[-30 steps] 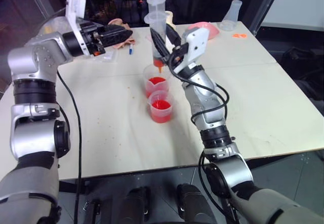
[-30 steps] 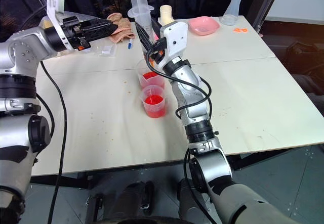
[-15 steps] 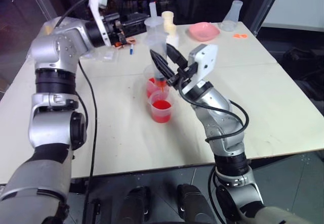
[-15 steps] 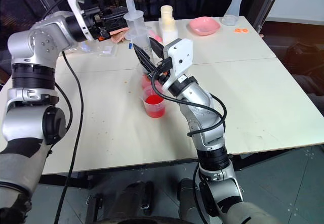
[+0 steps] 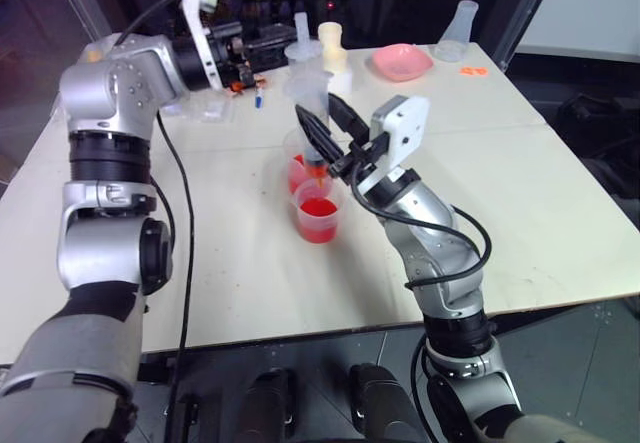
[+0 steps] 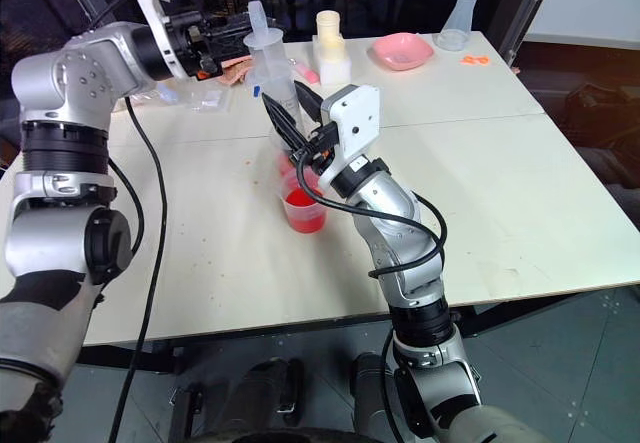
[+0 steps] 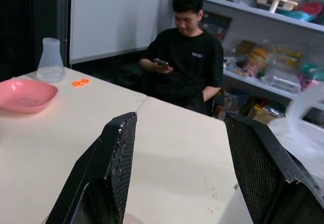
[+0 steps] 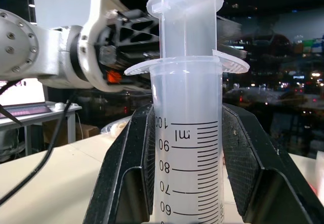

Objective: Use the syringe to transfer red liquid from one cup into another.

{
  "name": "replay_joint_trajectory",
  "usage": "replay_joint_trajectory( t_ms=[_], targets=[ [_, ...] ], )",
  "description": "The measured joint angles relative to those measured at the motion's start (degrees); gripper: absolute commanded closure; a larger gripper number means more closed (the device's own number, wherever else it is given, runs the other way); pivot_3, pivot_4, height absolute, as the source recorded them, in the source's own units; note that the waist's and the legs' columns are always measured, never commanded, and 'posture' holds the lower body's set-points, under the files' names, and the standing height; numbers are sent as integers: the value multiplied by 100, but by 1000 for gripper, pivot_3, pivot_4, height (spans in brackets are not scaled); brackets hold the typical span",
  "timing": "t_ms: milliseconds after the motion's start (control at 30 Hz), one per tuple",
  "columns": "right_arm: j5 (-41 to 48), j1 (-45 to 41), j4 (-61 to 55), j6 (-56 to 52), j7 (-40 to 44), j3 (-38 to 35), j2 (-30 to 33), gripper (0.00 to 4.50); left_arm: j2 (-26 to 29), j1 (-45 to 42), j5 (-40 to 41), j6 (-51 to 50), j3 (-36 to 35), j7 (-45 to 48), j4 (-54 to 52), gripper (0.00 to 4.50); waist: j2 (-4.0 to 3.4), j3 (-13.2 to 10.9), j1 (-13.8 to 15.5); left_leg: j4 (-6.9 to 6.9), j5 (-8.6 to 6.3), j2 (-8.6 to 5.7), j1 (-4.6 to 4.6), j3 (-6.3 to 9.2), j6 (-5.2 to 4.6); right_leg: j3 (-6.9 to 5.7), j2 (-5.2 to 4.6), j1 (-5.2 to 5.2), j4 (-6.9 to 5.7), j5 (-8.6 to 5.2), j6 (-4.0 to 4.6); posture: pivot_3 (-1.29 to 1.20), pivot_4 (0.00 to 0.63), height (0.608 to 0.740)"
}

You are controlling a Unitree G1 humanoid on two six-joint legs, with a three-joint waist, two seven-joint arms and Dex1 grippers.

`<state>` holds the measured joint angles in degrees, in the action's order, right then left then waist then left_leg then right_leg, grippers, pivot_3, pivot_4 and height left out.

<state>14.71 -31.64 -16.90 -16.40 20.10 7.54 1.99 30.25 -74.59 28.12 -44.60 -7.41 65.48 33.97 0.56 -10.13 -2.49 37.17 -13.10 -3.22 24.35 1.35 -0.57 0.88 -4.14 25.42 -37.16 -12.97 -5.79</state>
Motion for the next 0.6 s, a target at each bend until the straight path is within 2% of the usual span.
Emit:
replay_joint_trajectory(
  t_ms=[233,600],
  targets=[
    [0,51,28,53,17,1,46,3210,491,1,-2,-66,-5,265,60,1630,0,0,9,1,0,0,0,0,0,0,0,-1,1,0,0,0,150,740],
    [1,67,47,53,134,6,146,3210,550,-1,423,-874,-126,378,102,1630,0,0,2,3,0,0,0,0,0,0,1,-2,1,0,0,0,150,740]
  ],
)
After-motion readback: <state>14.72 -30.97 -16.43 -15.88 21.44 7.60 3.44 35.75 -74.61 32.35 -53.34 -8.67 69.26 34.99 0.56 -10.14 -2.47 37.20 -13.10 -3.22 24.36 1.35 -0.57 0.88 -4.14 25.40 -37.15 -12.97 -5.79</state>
